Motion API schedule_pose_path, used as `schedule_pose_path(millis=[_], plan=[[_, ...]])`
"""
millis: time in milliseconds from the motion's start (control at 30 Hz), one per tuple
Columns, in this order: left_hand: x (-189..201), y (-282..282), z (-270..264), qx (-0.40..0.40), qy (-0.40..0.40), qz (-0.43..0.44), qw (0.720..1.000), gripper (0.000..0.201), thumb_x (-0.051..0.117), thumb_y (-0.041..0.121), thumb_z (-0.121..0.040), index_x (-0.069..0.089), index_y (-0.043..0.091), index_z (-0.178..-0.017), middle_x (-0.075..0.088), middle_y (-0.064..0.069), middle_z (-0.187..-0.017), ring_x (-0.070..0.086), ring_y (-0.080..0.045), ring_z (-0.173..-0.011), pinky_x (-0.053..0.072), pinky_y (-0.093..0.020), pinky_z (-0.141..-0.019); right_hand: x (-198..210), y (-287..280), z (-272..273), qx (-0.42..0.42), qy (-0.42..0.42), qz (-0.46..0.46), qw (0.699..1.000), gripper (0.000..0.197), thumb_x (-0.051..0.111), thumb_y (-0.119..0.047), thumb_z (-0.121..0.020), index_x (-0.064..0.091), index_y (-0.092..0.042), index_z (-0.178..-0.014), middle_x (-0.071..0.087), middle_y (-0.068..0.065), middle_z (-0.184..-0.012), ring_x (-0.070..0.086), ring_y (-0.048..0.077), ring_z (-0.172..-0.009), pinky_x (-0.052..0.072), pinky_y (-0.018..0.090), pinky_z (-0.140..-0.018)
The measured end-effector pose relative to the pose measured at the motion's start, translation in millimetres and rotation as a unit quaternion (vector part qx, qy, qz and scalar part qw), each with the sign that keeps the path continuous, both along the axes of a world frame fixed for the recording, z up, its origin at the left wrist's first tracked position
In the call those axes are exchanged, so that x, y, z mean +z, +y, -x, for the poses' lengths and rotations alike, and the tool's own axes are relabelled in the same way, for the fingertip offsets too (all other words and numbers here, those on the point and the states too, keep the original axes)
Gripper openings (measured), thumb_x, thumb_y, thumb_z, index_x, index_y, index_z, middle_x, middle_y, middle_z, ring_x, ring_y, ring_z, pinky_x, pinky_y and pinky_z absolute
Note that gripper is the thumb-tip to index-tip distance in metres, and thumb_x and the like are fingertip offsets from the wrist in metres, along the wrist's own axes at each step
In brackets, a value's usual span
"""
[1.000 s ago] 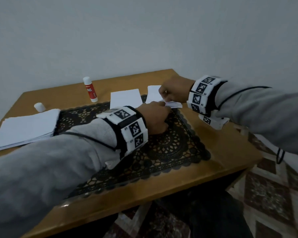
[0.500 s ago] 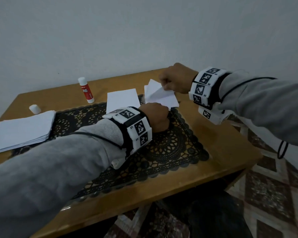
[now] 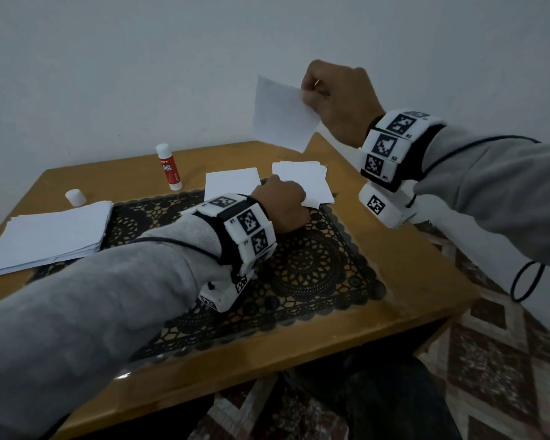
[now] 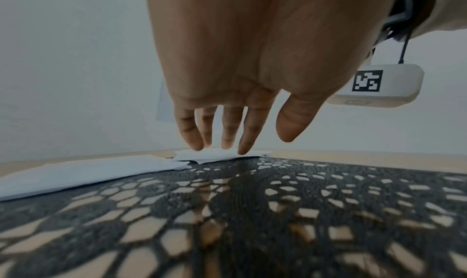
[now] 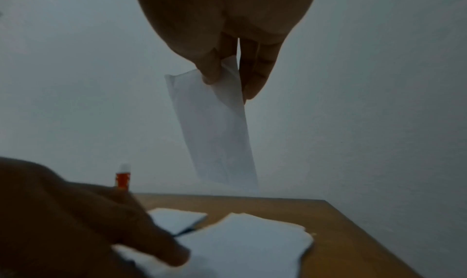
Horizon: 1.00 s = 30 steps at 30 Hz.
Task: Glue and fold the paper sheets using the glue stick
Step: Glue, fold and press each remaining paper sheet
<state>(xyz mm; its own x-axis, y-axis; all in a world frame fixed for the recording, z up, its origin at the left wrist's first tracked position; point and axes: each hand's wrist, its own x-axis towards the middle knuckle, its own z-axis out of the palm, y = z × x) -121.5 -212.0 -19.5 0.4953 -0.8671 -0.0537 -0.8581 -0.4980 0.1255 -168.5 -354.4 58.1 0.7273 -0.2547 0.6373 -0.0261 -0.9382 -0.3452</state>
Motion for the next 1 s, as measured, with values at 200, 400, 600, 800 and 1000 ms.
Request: schedule_pose_path(millis=[200, 400, 600, 800, 1000], plan=[[39.9, 60.5, -32.0, 0.231, 0.35, 0.24, 0.876, 0.036, 0.061, 0.03, -0.08, 0.057, 0.003, -0.104, 0.053, -0.01, -0.098, 0.054, -0.024, -0.08, 0.047, -0.034, -0.07, 10.5, 35.4, 17.0, 0.073, -0.051, -0.316, 0.944, 0.015, 0.065, -0.01, -0.088, 0.057, -0.013, -0.076, 0.054, -0.004, -0.061, 0.052, 0.009, -0.051, 0.058, 0.034, -0.059], [55.1, 138.6, -42.9, 0.239, 0.527, 0.378, 0.723, 0.024, 0.051, 0.019, -0.095, 0.051, 0.009, -0.116, 0.064, -0.013, -0.113, 0.061, -0.027, -0.098, 0.049, -0.032, -0.082, -1.4, 92.8, 28.7, 0.153, 0.025, -0.524, 0.837, 0.011, 0.062, -0.008, -0.092, 0.057, -0.01, -0.083, 0.059, 0.001, -0.075, 0.061, 0.014, -0.067, 0.055, 0.029, -0.062], [46.2, 187.2, -42.7, 0.289, 0.544, 0.332, 0.714, 0.009, 0.054, 0.019, -0.092, 0.054, 0.01, -0.093, 0.057, -0.011, -0.087, 0.051, -0.024, -0.076, 0.045, -0.031, -0.076, -8.3, 135.6, 22.4, 0.178, 0.043, -0.579, 0.795, 0.011, 0.062, -0.007, -0.092, 0.057, -0.008, -0.082, 0.057, 0.008, -0.081, 0.06, 0.02, -0.067, 0.052, 0.027, -0.056], [37.7, 207.0, -47.3, 0.308, 0.487, 0.395, 0.715, 0.001, 0.053, 0.007, -0.094, 0.053, 0.006, -0.095, 0.057, -0.01, -0.081, 0.054, -0.021, -0.064, 0.054, -0.029, -0.058, -16.6, 155.6, 18.2, 0.154, 0.071, -0.567, 0.806, 0.011, 0.063, -0.006, -0.09, 0.056, -0.008, -0.082, 0.057, -0.001, -0.064, 0.058, 0.013, -0.054, 0.055, 0.03, -0.059], [29.6, 231.3, -51.7, 0.333, 0.386, 0.323, 0.798, 0.021, 0.055, 0.015, -0.096, 0.052, 0.01, -0.076, 0.057, -0.005, -0.072, 0.057, -0.015, -0.06, 0.052, -0.023, -0.051, -38.3, 156.8, 22.3, 0.123, 0.21, -0.503, 0.829, 0.007, 0.059, -0.01, -0.091, 0.057, -0.007, -0.085, 0.061, 0.011, -0.075, 0.062, 0.021, -0.055, 0.051, 0.029, -0.054]])
